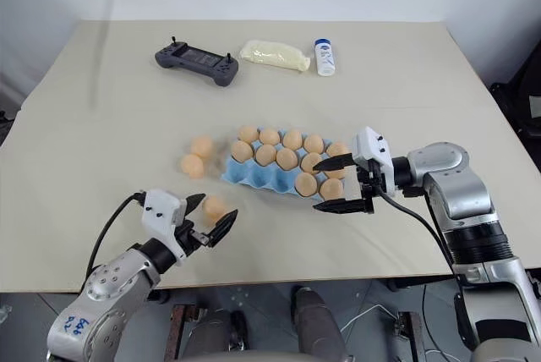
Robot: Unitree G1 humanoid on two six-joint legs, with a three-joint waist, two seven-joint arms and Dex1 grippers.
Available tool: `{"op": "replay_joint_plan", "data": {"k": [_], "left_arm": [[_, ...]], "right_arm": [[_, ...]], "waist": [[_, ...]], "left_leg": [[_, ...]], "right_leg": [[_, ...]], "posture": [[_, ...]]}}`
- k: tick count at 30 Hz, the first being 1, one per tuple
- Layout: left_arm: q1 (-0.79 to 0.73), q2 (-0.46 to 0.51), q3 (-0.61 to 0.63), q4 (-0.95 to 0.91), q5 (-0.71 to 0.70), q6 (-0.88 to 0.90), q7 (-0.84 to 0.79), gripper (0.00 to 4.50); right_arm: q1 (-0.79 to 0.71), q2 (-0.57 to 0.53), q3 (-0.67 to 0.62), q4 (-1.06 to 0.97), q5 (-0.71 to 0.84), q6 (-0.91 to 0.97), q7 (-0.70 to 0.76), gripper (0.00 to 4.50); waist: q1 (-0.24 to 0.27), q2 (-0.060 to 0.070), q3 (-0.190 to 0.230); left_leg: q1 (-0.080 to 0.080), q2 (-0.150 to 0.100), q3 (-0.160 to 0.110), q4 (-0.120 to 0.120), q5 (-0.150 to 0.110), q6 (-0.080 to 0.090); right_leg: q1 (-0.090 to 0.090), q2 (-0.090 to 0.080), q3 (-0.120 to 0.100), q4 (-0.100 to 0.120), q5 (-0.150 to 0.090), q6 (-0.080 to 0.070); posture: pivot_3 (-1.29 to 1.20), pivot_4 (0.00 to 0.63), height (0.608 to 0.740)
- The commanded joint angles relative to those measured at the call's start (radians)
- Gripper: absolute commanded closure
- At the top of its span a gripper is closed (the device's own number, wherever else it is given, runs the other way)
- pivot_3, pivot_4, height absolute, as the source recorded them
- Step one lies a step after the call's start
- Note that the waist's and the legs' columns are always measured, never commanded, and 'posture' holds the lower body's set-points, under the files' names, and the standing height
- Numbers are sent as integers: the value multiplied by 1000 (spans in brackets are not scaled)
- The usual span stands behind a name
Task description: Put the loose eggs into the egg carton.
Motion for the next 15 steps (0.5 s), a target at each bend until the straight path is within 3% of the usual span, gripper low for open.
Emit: {"op": "replay_joint_plan", "data": {"k": [1,4,5,7,13,15], "left_arm": [[-47,-7,-27,20,14,37,18,0],[-67,3,-46,36,42,35,21,0],[-71,6,-53,41,51,38,22,186],[-70,11,-63,38,61,43,19,595],[-62,20,-61,31,65,44,3,2559],[-75,18,-58,29,59,39,-6,2808]], "right_arm": [[13,-12,-36,-49,17,6,-19,55],[24,-14,-41,-61,20,10,-27,55],[28,-15,-43,-66,21,13,-30,12],[33,-18,-50,-73,23,19,-40,0],[40,-28,-61,-74,21,20,-52,0],[42,-28,-63,-74,21,19,-55,0]], "waist": [[1,0,0],[-1,0,0],[-1,0,0],[1,0,0],[0,0,0],[1,0,0]], "left_leg": [[0,0,0,0,0,0],[0,0,0,1,0,0],[0,0,0,1,0,0],[0,0,0,1,0,0],[0,0,0,2,0,0],[0,0,0,2,0,0]], "right_leg": [[0,0,0,0,0,0],[0,0,0,1,0,0],[0,0,0,1,0,0],[0,0,0,2,0,0],[0,0,0,2,0,0],[0,0,0,2,0,0]], "posture": [[0,150,740],[0,150,740],[0,150,740],[0,150,740],[0,150,740],[0,150,740]]}}
